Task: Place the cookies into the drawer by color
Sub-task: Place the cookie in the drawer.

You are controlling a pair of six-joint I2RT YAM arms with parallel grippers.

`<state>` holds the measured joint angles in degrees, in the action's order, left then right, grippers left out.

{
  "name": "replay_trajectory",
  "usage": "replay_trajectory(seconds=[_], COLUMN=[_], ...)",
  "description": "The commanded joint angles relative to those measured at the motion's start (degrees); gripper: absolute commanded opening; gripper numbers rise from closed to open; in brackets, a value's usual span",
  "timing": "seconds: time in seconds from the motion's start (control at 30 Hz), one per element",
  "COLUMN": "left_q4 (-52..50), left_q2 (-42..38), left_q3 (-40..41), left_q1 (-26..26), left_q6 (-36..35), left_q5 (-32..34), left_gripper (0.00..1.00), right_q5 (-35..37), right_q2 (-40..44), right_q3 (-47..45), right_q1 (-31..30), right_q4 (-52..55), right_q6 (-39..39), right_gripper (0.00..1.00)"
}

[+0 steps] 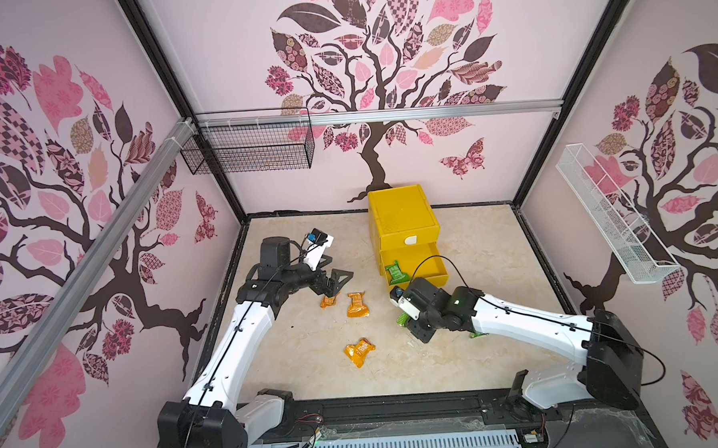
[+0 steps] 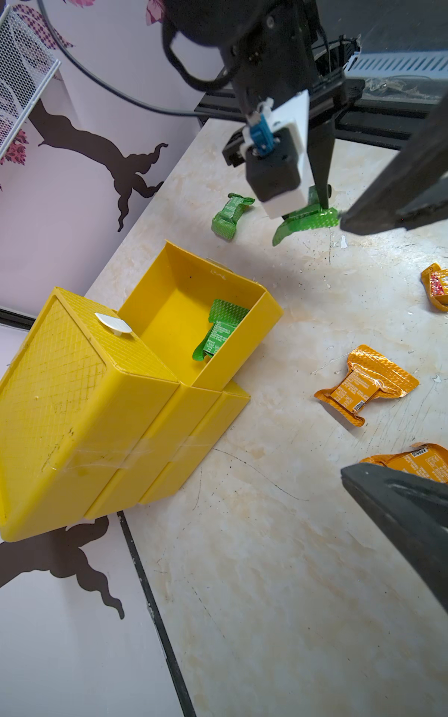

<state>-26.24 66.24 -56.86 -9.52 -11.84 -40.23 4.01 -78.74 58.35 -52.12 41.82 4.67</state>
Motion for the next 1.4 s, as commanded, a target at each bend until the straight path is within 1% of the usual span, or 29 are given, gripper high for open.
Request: replay_trajectory(seconds=[0.0, 0.17, 0.3, 0.4, 0.53, 0.6, 0.7, 0.83, 0.97, 1.07, 1.23, 1.37], left_q4=[0.53, 0.16, 1.02, 0.55, 0.72, 0.88, -0.20, 0.66, -0.40, 0.61, -0.44, 0.16], left_q2=[-0.91, -1.11, -0.94, -1.21, -1.30, -1.28, -1.58, -1.21, -1.33, -0.95, -1.24, -1.11], left_q3=[0.43, 0.07, 0.71, 0.16, 0.72, 0.55, -0.51, 0.20, -0.53, 0.13, -0.39, -0.10], left_q1=[-0.03, -0.13, 0.10, -0.06, 0.00, -0.17, -0.16, -0.38, -0.52, -0.72, -0.86, -1.13], left_q6=[-0.12, 0.56, 0.05, 0.89, -0.07, 0.56, 1.11, 0.90, 0.76, 0.61, 0.35, 0.48], left_q5=[-0.43, -1.07, -0.47, -1.23, -0.47, -0.50, -1.43, -0.82, -1.19, -0.58, -1.05, -0.63], left_gripper=[0.97, 0.97, 0.97, 0.97, 0.97, 0.97, 0.97, 0.97, 0.97, 0.97, 0.97, 0.97], right_q5=[1.53, 6.80, 8.11, 9.21, 9.82, 10.80, 12.00, 12.34, 11.68, 11.98, 11.97, 11.59], right_q2=[3.88, 5.13, 4.71, 4.23, 3.31, 2.12, -0.10, -2.86, -5.81, -8.33, -11.40, -13.01], right_q3=[4.22, 8.78, 12.62, 14.49, 15.20, 15.65, 16.81, 16.91, 17.30, 17.52, 17.53, 17.54], right_q1=[0.73, 1.76, 4.60, 7.42, 10.73, 11.61, 12.42, 13.14, 13.88, 14.03, 14.66, 14.77], right_q4=[0.62, 1.73, 2.10, 1.47, -1.12, -1.83, -2.32, -4.58, -6.13, -7.11, -7.96, -8.34], right_q6=[-1.99, -3.75, -6.31, -9.13, -11.32, -11.73, -12.18, -12.71, -14.55, -15.03, -16.69, -17.63], right_gripper=[0.27, 0.23, 0.21, 0.19, 0.19, 0.19, 0.20, 0.21, 0.25, 0.26, 0.26, 0.30])
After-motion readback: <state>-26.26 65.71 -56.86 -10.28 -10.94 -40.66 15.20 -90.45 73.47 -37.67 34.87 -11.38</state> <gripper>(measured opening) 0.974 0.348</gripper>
